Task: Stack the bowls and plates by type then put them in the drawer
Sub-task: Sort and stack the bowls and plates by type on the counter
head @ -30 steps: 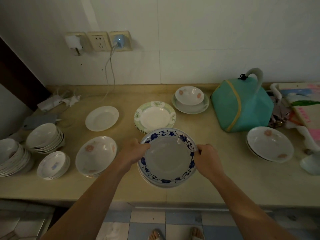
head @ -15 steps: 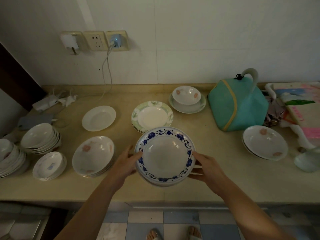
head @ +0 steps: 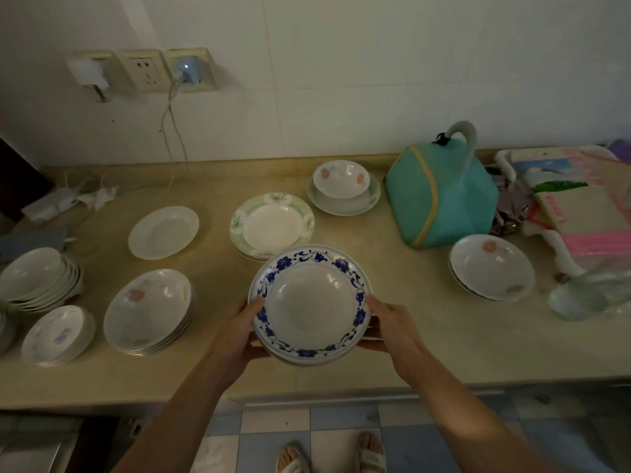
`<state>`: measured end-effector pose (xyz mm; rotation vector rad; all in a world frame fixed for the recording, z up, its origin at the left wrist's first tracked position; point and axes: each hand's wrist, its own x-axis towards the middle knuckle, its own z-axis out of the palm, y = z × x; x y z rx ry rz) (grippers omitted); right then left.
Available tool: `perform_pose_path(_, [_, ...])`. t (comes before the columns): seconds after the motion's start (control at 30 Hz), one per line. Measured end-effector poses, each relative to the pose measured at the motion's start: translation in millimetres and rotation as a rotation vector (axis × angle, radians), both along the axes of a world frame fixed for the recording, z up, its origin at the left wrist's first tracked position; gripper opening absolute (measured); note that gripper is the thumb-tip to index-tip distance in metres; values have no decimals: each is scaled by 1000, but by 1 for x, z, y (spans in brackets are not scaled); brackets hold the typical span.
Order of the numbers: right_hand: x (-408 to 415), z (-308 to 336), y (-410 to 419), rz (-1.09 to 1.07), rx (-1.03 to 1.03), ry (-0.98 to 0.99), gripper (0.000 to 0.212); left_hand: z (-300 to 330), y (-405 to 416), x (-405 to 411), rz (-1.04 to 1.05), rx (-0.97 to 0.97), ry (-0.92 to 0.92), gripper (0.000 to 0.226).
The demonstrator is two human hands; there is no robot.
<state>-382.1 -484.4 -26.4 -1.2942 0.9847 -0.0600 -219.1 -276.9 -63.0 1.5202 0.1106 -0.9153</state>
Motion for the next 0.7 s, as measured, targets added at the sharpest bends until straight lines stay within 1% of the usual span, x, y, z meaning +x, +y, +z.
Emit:
perform_pose_path(0.13, [-27, 0, -31, -80, -20, -12, 39, -1, -39, -22, -41, -34, 11, 17])
perform_pose_path(0.3, [-56, 0, -75, -172, -29, -19, 38, 3, -99, -43, -108, -59, 10, 21])
perform_pose_path(0.43, [-66, -1, -101, -221, -30, -59, 32, 8, -134, -50, -108, -46, 10, 19])
perform_pose_path(0.6, [-63, -3, -116, -202, -20, -124, 39, 12, -151, -44, -83, -11, 19, 20])
perform_pose_path(0.7, [-57, -6, -122, -170, -13, -135, 37, 16, -156, -41, -50, 2, 30, 22])
